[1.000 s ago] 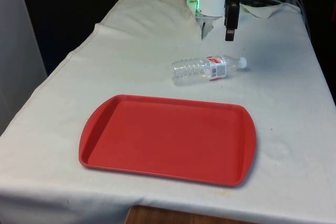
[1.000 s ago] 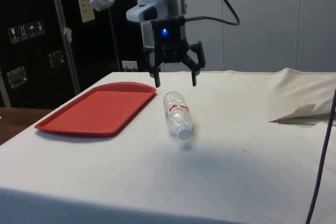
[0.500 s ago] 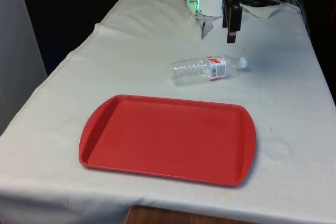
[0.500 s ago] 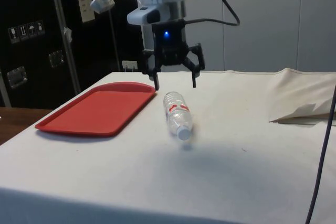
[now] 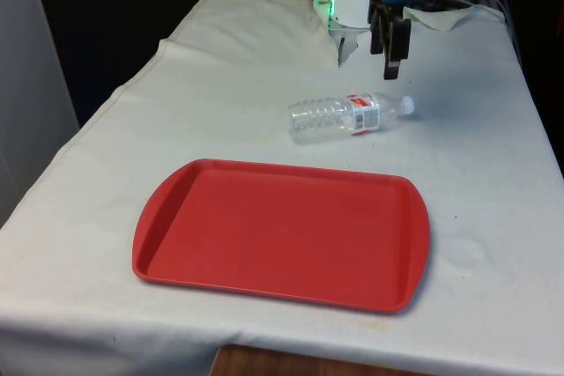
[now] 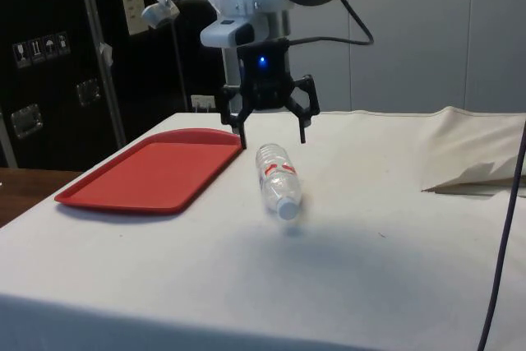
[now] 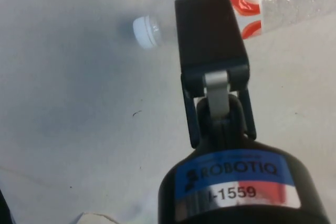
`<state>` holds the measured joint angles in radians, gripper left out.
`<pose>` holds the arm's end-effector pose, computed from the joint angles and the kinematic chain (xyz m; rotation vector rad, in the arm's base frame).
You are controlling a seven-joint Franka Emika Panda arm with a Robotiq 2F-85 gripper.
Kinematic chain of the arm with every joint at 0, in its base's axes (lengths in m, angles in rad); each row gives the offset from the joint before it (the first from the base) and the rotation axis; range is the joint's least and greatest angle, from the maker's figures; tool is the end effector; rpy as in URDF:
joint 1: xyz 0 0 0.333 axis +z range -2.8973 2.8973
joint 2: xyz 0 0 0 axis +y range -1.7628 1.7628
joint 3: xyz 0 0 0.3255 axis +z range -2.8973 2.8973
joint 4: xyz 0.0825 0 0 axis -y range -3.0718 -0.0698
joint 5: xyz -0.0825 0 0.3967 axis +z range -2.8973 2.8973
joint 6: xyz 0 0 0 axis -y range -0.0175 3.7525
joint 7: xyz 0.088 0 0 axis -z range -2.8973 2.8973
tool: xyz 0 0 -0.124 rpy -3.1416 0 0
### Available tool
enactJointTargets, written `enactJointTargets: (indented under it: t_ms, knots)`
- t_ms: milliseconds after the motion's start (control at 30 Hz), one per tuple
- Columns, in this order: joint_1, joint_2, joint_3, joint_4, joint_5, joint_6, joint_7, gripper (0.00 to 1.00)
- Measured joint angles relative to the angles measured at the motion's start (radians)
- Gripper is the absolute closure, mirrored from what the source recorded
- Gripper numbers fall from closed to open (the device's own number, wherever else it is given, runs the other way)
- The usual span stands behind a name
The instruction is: Place the bottle upright on the tray.
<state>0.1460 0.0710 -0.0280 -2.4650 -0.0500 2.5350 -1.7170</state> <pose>0.4835 0.0573 0.2486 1.8455 2.5168 -0.0352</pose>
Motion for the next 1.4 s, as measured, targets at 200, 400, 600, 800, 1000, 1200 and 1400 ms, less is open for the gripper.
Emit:
enactJointTargets:
  t_ms: [200, 400, 600, 800, 1000, 1200, 1400]
  knots:
    - [0.000, 0.008, 0.000, 0.000, -0.001, 0.006, -0.039, 0.00]
    - [0.000, 0.011, 0.000, 0.000, -0.021, 0.005, -0.062, 0.00]
    - [-0.001, 0.018, 0.000, 0.003, -0.024, 0.006, -0.082, 0.00]
    - [-0.003, 0.038, -0.001, 0.010, -0.027, 0.015, -0.114, 0.00]
    - [-0.005, 0.052, -0.001, 0.017, -0.032, 0.022, -0.144, 0.00]
    - [-0.005, 0.053, -0.001, 0.017, -0.033, 0.022, -0.174, 0.00]
    - [-0.005, 0.053, 0.001, 0.017, -0.033, 0.022, -0.189, 0.00]
